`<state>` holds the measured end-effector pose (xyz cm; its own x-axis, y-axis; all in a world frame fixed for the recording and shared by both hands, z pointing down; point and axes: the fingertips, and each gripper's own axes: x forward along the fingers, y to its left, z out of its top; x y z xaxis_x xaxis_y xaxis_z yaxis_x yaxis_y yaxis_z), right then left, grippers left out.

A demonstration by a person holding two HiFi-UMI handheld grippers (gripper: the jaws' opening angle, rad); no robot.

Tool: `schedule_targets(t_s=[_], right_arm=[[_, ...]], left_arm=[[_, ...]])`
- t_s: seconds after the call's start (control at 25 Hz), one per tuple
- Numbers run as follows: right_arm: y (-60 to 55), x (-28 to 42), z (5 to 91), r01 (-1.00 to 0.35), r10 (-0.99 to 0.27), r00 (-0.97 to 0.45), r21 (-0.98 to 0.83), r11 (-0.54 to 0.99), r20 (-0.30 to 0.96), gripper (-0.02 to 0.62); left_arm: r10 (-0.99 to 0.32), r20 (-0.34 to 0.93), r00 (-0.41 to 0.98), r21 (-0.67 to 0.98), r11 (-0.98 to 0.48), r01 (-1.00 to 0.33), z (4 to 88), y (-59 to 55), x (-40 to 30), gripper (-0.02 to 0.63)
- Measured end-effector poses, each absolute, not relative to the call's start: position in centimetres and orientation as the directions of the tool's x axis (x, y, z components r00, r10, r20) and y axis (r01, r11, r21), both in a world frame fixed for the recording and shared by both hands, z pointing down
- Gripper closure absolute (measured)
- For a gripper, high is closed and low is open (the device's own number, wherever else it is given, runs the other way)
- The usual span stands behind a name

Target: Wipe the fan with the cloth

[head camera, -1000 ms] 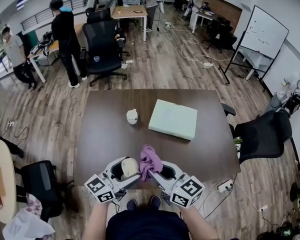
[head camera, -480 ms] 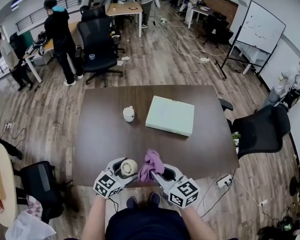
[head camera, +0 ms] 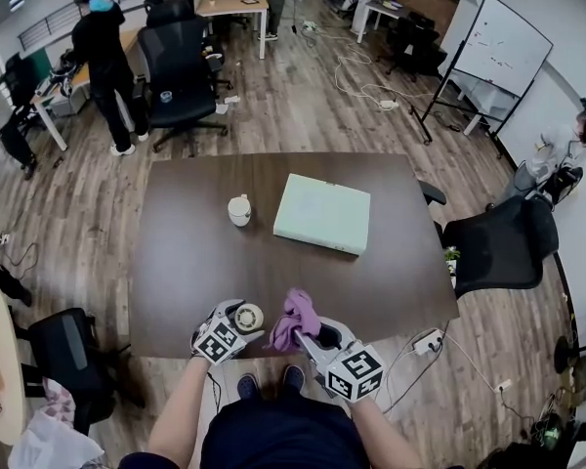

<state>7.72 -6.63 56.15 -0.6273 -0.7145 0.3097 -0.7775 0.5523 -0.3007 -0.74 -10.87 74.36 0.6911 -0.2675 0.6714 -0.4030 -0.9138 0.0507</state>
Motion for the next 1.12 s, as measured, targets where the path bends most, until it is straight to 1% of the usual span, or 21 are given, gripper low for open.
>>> schedule_targets(t_s=[0.12, 0.24, 0.4, 0.84, 1.12], right_arm=[[-6.2, 7.9, 57.0, -0.786, -0.713, -0.617, -0.303, 0.539, 0.333, 0.485], [-6.0, 8.1, 57.5, -0.794, -0.715, -0.607, -0.307, 0.525, 0.347, 0.485], [-5.9, 8.7, 57.9, -0.805, -0.72, -0.592, -0.309, 0.507, 0.362, 0.485], [-5.7, 10.4, 58.9, -0.831, -0.733, -0.553, -0.321, 0.454, 0.395, 0.485], [-5.6, 10.4, 59.7, -0.832, -0.728, -0.551, -0.339, 0.44, 0.407, 0.485]], left_arm=[[-0.21, 0.71, 0.672, 0.055, -0.935, -0.351, 77.1, -10.3, -0.2, 0.232], [-0.179, 0.738, 0.651, 0.08, -0.934, -0.348, 79.2, -10.2, -0.1, 0.232], [-0.157, 0.773, 0.615, 0.071, -0.942, -0.329, 81.8, -10.7, 0.1, 0.232], [-0.075, 0.833, 0.548, 0.097, -0.956, -0.278, 85.9, -12.4, 0.7, 0.232], [-0.018, 0.862, 0.507, 0.118, -0.965, -0.235, 88.0, -11.5, -0.1, 0.232]])
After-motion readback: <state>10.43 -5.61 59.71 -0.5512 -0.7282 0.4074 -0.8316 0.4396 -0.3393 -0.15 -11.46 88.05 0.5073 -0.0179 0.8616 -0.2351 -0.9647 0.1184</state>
